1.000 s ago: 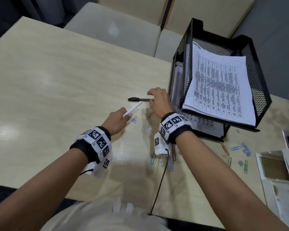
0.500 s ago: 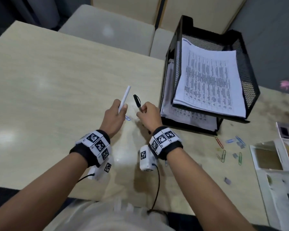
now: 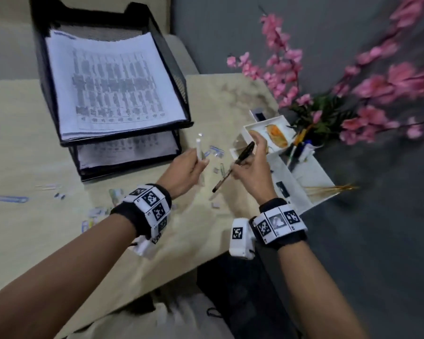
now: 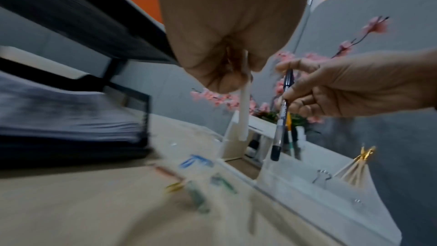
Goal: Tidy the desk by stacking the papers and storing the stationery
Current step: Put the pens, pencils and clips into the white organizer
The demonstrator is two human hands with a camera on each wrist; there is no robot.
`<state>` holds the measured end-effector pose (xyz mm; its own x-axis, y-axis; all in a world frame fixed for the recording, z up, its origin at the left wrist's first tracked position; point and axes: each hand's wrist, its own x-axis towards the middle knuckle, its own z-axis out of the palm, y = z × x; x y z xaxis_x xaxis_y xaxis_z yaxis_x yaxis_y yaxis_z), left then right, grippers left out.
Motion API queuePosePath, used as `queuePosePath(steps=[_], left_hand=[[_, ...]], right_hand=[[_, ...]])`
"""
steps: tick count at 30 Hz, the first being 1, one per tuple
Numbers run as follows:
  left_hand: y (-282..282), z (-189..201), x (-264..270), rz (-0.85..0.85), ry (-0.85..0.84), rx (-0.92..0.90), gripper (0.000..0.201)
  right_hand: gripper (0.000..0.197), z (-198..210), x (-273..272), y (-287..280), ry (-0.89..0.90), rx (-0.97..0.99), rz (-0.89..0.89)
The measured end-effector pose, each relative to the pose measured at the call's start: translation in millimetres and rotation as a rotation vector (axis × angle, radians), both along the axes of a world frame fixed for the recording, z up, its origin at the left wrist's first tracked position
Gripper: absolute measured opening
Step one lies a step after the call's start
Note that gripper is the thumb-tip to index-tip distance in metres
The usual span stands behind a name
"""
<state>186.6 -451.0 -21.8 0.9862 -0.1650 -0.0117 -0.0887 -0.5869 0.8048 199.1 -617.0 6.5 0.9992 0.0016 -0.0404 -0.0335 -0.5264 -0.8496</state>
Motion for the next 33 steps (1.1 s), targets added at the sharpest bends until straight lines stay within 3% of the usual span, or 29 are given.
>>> queuePosePath(steps=[8, 10, 13, 18, 23, 27, 33], left_hand=[[-140.8, 37.6, 71.6, -0.046, -0.145, -0.092, 0.025], [-171.3, 43.0, 82.4, -0.039, -0.131, -0.174, 0.038], [-206.6, 47.1, 97.8, -0.033, -0.149, -0.185, 0.060], [-237.9, 27.1, 122.5, -0.150, -0.089, 0.012, 0.052], [-253.3, 7.1, 114.2, -0.164, -0.110, 0.167, 0.069], [-258.8, -8.6, 102.0, -0.191, -0.098, 0.428, 0.070], [-245.4, -9.8, 104.5, -0.269, -0.108, 0.435, 0.080]], right_hand=[[0.045, 27.6, 38.5, -135.3, -0.294, -0.138, -0.445], [0.045, 19.6, 49.5, -152.6, -0.292, -0.179, -0.481], [0.049, 5.6, 67.2, -167.6, -0.278, -0.225, -0.460], [0.047, -7.9, 80.6, -179.6, -0.263, -0.311, -0.333], [0.048, -23.5, 76.3, -187.6, -0.176, -0.401, -0.222], [0.058, -27.7, 76.5, -193.5, -0.105, -0.430, -0.197], [0.058, -21.0, 73.4, -193.3, -0.053, -0.468, -0.204]])
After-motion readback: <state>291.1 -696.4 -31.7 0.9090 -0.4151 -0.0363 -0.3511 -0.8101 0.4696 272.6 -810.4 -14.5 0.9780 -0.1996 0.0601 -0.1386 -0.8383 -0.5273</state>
